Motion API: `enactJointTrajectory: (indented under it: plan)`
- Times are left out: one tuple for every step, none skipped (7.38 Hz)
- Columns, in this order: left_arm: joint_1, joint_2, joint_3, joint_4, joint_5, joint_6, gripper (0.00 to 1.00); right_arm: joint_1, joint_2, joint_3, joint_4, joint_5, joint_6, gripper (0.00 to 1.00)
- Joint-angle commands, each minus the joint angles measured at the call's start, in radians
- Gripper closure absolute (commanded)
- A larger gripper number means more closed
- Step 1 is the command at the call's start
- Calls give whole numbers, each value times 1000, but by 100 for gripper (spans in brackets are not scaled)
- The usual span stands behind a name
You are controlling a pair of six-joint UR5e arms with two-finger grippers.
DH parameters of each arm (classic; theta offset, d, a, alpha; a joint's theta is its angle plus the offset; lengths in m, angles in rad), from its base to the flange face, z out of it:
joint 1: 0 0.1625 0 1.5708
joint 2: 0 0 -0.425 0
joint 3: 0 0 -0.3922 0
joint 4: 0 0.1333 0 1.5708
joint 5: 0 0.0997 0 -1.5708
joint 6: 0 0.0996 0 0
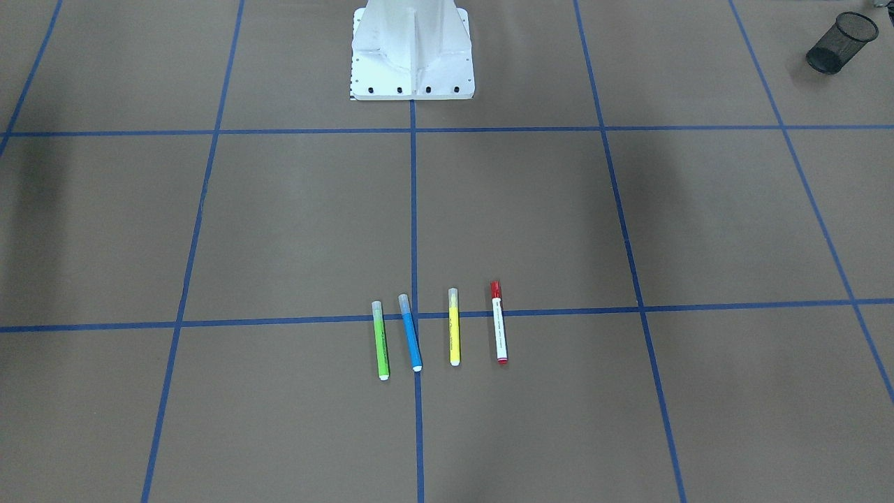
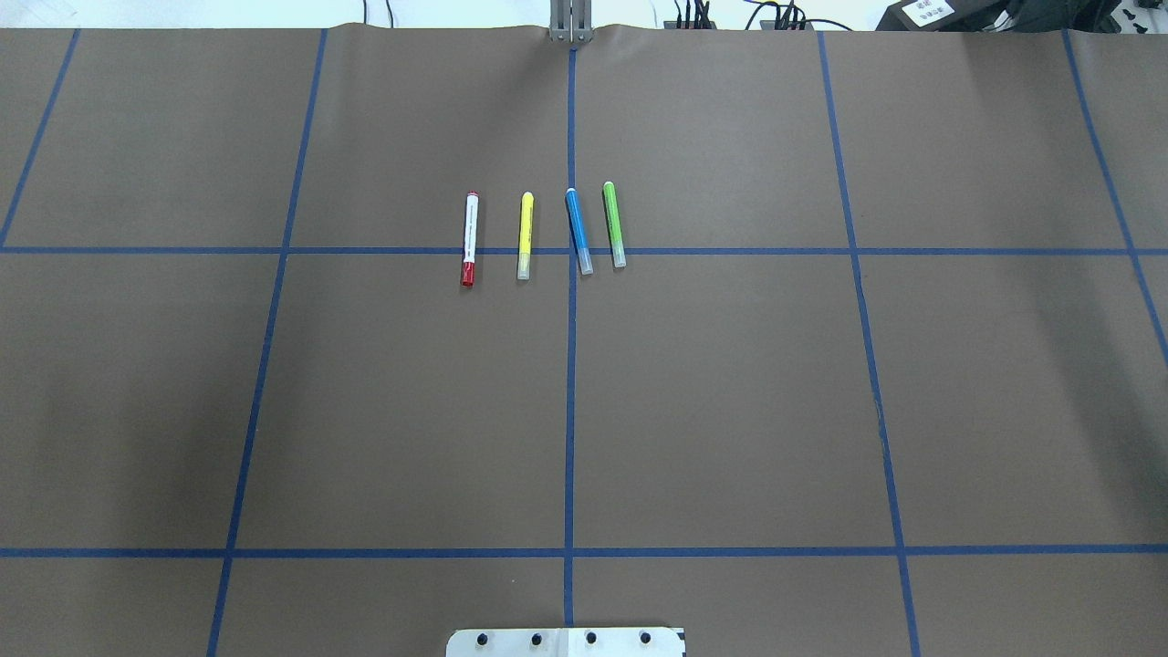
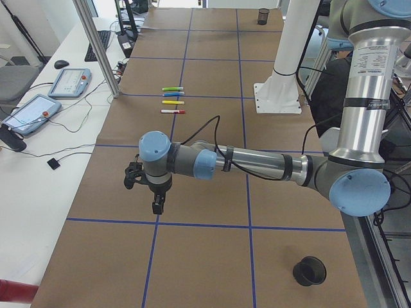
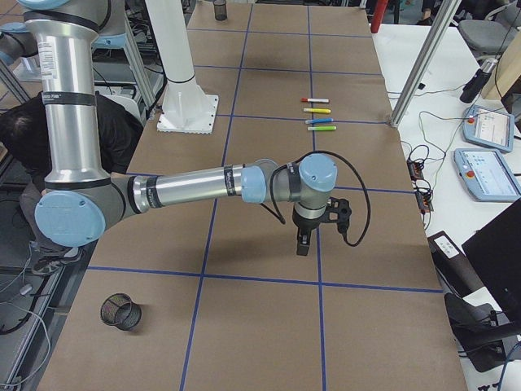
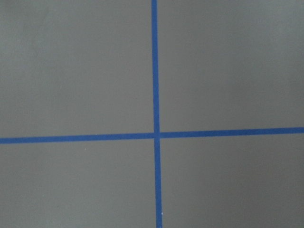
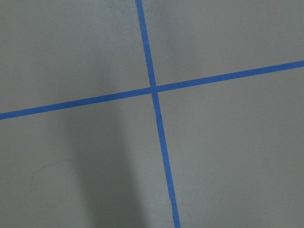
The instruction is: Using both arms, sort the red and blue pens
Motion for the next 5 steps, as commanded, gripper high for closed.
enactJointTrajectory:
  plan:
    - [108, -90, -3, 7, 76, -4, 0, -78, 81, 1, 3, 1, 11, 0]
    - [140, -89, -2, -10, 86, 3, 0, -96, 81, 7, 6, 7, 10, 0]
    - [186, -93, -9, -41, 88, -1, 0, -128, 82, 24, 6, 3, 14, 0]
    - [241, -148, -6, -27, 91, -18, 0, -139, 110, 23, 6, 1, 13, 0]
    - [313, -238, 35, 0, 89, -42, 0, -167, 149, 14, 6, -3, 13, 0]
